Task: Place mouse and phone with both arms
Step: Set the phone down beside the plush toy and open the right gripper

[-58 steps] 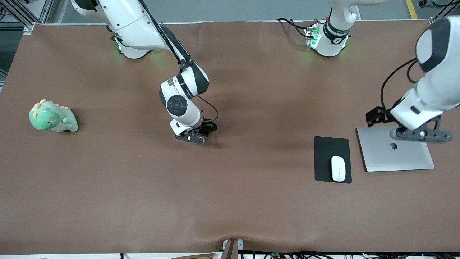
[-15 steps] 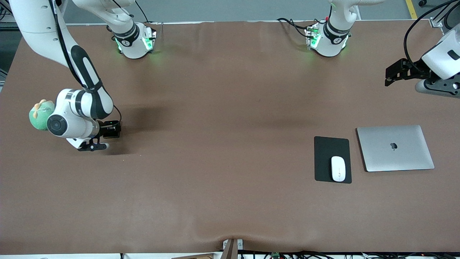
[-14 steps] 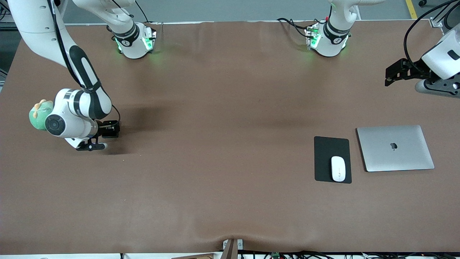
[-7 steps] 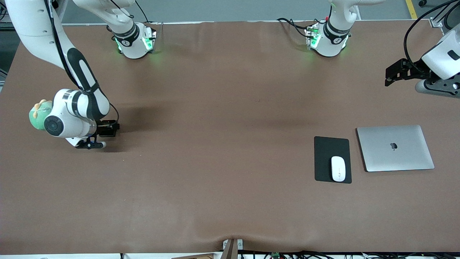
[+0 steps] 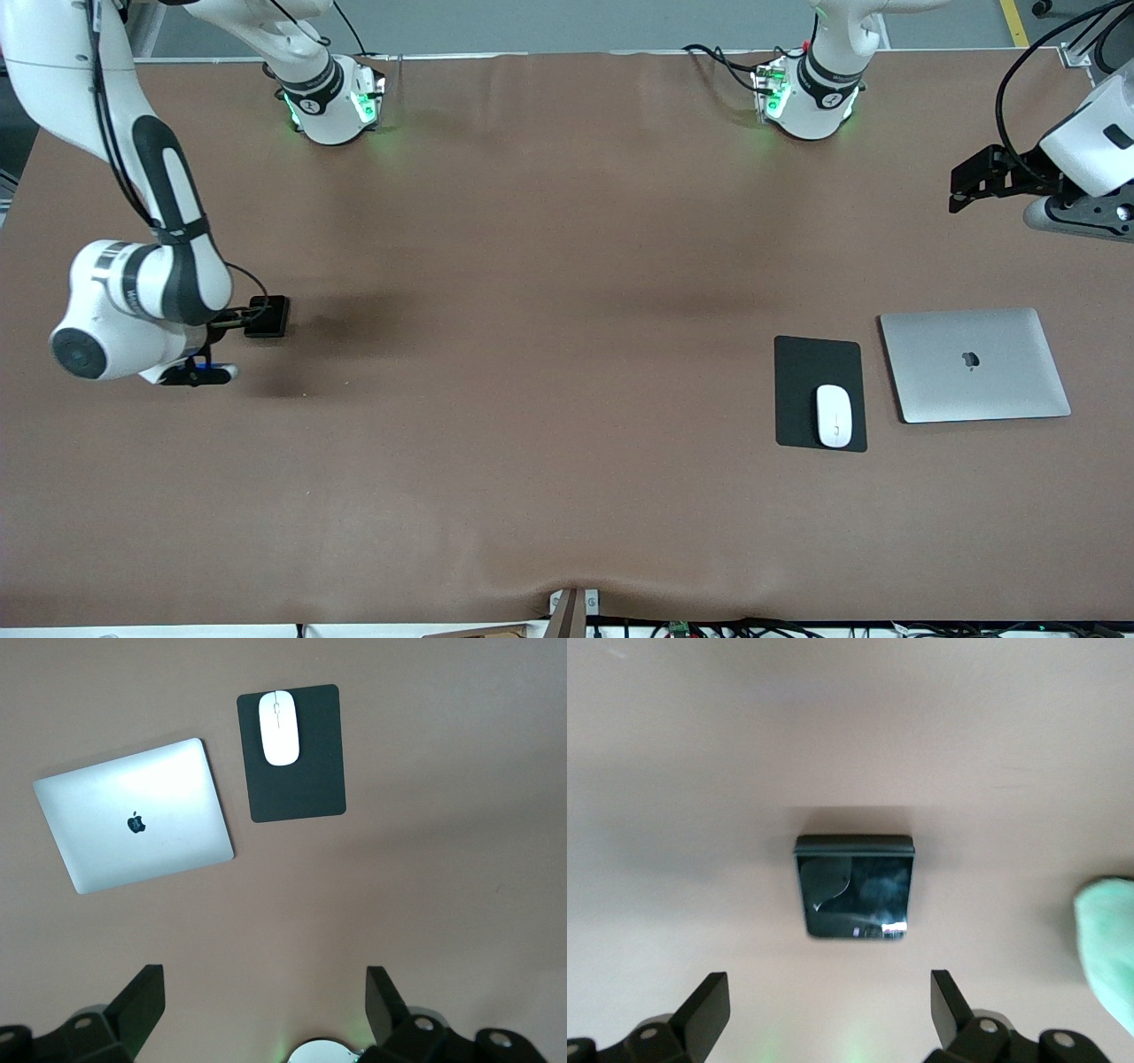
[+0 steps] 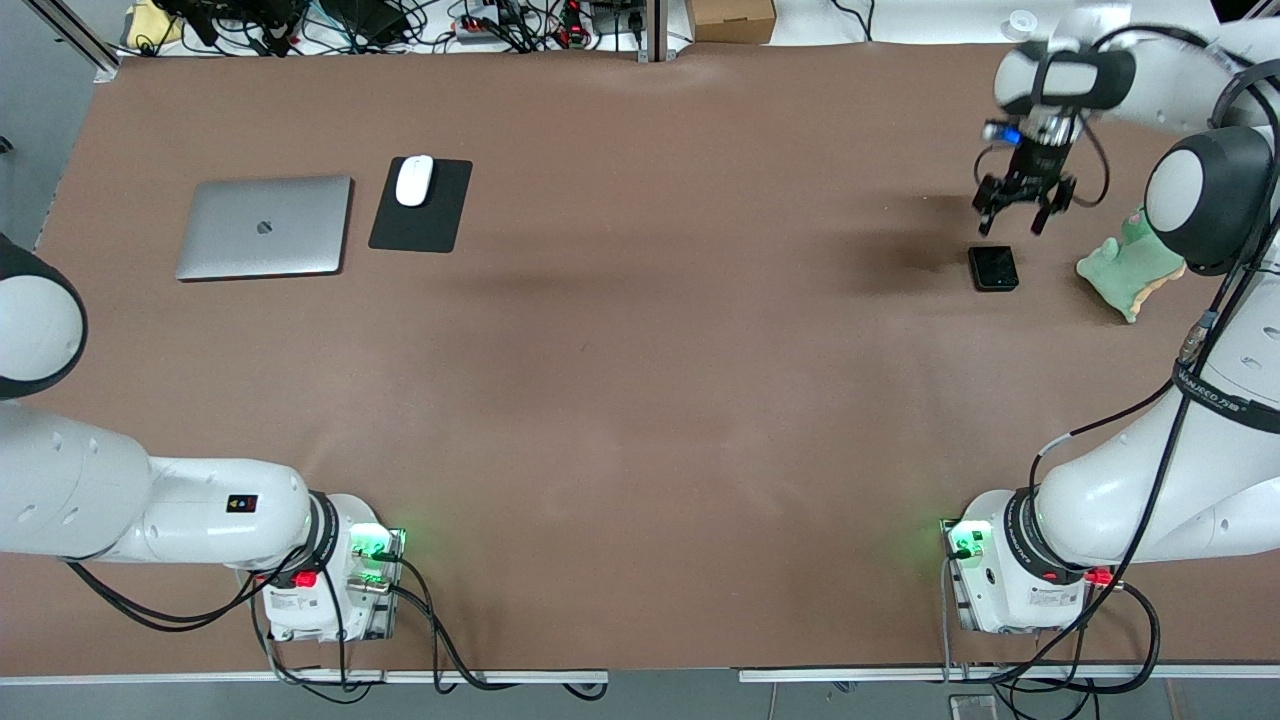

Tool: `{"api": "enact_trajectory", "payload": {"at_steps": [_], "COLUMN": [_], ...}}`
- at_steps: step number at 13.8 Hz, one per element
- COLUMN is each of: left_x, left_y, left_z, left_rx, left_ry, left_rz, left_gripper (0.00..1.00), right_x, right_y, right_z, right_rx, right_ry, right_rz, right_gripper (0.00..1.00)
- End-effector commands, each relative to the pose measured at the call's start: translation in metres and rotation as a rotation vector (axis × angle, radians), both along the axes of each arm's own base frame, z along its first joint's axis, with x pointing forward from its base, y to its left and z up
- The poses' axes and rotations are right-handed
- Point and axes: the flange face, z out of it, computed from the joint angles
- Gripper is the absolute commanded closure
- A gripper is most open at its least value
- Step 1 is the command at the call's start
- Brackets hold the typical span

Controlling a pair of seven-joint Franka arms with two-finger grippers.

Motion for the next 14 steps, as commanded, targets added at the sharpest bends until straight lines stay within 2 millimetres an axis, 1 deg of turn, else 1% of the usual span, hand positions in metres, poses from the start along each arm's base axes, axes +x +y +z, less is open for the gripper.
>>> {"api": "enact_trajectory", "payload": {"at_steps": [1,2,4,6,7,8,9,10,11,12,14], "left_x": [0.003,0.003,0.003,0.002,0.002,0.002,0.002,0.002,0.002,0.002,0.003], "left_y": [0.002,0.002,0.003,0.003,0.003,0.003,0.003,0.003,0.003,0.006,0.007], "left_z": [0.004,0.004,0.004,0.005,0.006,0.005,0.005,0.006,0.005,0.005,0.005], "left_rx": [0.010,0.010,0.010,0.010,0.010,0.009,0.009,0.009,0.009,0.010,0.009], "left_ry": [-0.008,-0.008,-0.008,-0.010,-0.011,-0.010,-0.010,-0.011,-0.010,-0.010,-0.010], "left_rz": [-0.004,-0.004,-0.002,-0.002,-0.002,-0.002,-0.002,-0.004,-0.004,0.003,0.004], "left_gripper": [0.00,0.00,0.00,0.00,0.00,0.00,0.00,0.00,0.00,0.00,0.00], "right_x": [0.034,0.048,0.065,0.072,0.079,0.083,0.086,0.087,0.085,0.082,0.067], "right_y": [0.014,0.018,0.029,0.038,0.046,0.052,0.055,0.059,0.058,0.059,0.059], "right_z": [0.039,0.059,0.095,0.136,0.166,0.192,0.211,0.227,0.233,0.260,0.301], "right_rx": [-0.012,-0.014,-0.015,-0.004,-0.011,-0.016,-0.020,-0.019,-0.023,-0.034,-0.038], "right_ry": [-0.055,-0.105,-0.157,-0.155,-0.191,-0.223,-0.251,-0.278,-0.275,-0.311,-0.338], "right_rz": [0.038,0.042,0.062,0.067,0.081,0.093,0.097,0.103,0.098,0.081,0.049], "right_gripper": [0.00,0.00,0.00,0.00,0.00,0.00,0.00,0.00,0.00,0.00,0.00]}}
